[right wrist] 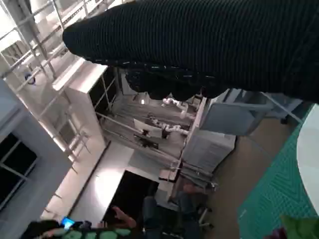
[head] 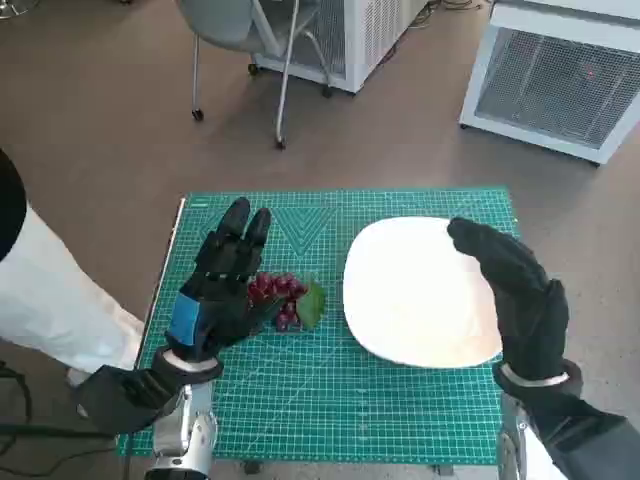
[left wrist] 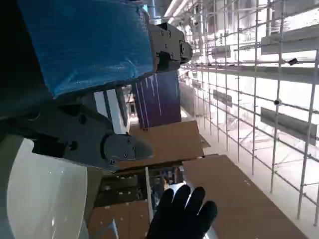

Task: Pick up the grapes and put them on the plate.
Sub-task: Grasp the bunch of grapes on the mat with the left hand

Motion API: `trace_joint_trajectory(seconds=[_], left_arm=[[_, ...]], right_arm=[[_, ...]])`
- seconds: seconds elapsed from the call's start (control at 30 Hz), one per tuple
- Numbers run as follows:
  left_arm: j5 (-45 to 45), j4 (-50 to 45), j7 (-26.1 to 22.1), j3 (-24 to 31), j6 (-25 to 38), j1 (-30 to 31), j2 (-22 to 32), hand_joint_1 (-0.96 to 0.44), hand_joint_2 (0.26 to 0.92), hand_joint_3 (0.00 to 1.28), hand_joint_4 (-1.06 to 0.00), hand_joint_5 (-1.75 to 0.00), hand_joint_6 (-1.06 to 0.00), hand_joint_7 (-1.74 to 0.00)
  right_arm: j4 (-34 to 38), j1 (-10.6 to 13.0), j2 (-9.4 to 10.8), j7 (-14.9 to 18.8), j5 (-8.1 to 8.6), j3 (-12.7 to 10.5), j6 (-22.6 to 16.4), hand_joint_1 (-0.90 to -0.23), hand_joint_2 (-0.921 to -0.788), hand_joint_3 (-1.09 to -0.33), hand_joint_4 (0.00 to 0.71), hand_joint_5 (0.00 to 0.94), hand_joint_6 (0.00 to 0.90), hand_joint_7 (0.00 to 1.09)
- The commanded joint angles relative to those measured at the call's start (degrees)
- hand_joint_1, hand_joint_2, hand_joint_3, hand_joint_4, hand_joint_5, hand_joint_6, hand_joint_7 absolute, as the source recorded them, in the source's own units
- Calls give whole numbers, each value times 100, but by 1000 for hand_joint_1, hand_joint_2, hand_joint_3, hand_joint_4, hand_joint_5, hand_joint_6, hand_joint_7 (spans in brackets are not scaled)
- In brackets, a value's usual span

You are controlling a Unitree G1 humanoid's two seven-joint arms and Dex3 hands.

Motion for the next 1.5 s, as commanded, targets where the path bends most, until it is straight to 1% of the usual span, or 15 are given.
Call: trace_joint_trajectory(seconds=[0.03,0.67,1.17,1.5], left_arm=[[69,-91,30,-20,-9,88,40,14,921,243,-101,-10,-170,-42],[214,-98,124,5,-58,99,137,2,921,236,-104,-5,-176,-45],[295,-33,208,-23,-146,78,159,3,921,235,-103,-3,-174,-44],[293,-42,202,-45,-123,57,191,2,921,235,-103,-2,-172,-43]], right_arm=[[-2,54,-20,34,29,-10,96,-519,-921,-602,348,11,35,650],[5,14,-45,100,90,-7,145,-529,-921,-598,352,11,38,650],[-6,17,-45,132,102,1,147,-530,-921,-590,352,9,38,655],[-22,21,-48,160,153,-19,170,-524,-921,-590,353,8,37,657]])
